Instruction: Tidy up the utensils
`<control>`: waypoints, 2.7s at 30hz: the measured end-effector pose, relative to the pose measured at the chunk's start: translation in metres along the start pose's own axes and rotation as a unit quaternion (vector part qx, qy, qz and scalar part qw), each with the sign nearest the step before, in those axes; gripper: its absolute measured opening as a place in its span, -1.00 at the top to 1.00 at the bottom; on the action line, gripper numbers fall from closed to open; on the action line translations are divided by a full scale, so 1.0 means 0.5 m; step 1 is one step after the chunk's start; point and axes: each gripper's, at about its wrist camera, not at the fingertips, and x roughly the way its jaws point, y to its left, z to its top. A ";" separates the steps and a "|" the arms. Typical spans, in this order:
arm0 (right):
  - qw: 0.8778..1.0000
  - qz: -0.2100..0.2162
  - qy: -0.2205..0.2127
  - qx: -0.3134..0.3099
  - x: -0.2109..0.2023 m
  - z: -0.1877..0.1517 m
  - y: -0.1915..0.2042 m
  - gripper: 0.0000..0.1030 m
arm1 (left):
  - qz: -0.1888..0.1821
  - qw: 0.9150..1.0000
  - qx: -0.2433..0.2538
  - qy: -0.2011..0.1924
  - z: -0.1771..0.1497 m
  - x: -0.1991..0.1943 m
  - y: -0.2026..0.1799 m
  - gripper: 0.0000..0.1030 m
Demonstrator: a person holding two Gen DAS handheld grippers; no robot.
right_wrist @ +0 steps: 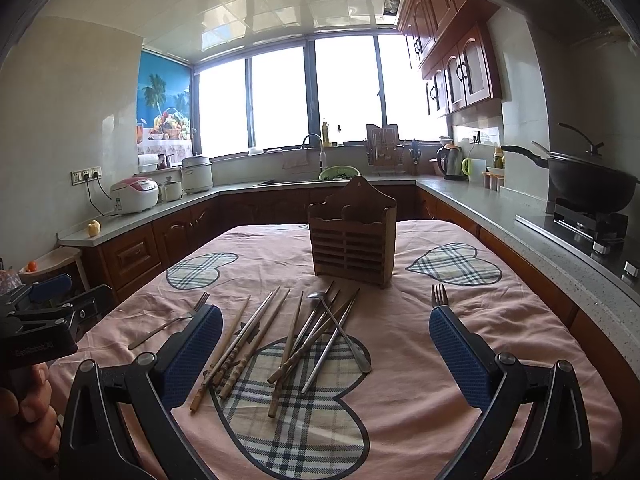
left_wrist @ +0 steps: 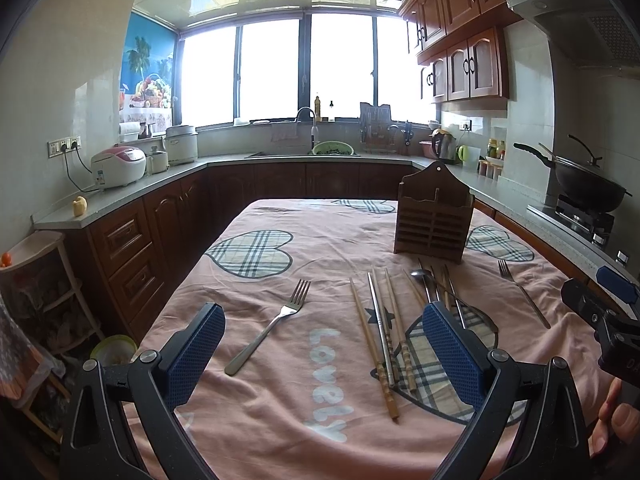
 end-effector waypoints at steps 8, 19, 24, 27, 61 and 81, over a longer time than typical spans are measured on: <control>1.000 0.002 0.010 0.001 0.016 0.002 -0.003 -1.00 | -0.012 1.000 -0.014 0.026 0.007 0.032 0.014 -0.94; 0.996 0.032 0.082 0.005 0.114 0.020 -0.022 -0.99 | -0.003 0.996 -0.012 0.094 0.059 0.162 0.034 -0.88; 0.991 0.058 0.124 0.009 0.185 0.024 -0.024 -0.87 | -0.014 0.993 -0.020 0.119 0.088 0.228 0.036 -0.67; 0.987 0.069 0.148 0.012 0.227 0.025 -0.027 -0.70 | -0.021 0.990 -0.019 0.140 0.104 0.267 0.034 -0.64; 0.936 0.123 0.328 -0.037 0.566 0.018 -0.050 0.90 | -0.039 0.950 0.068 0.303 0.129 0.629 -0.068 0.69; 0.964 0.143 0.213 0.075 0.391 0.119 -0.143 0.95 | -0.109 0.973 -0.009 0.201 0.237 0.406 -0.011 0.93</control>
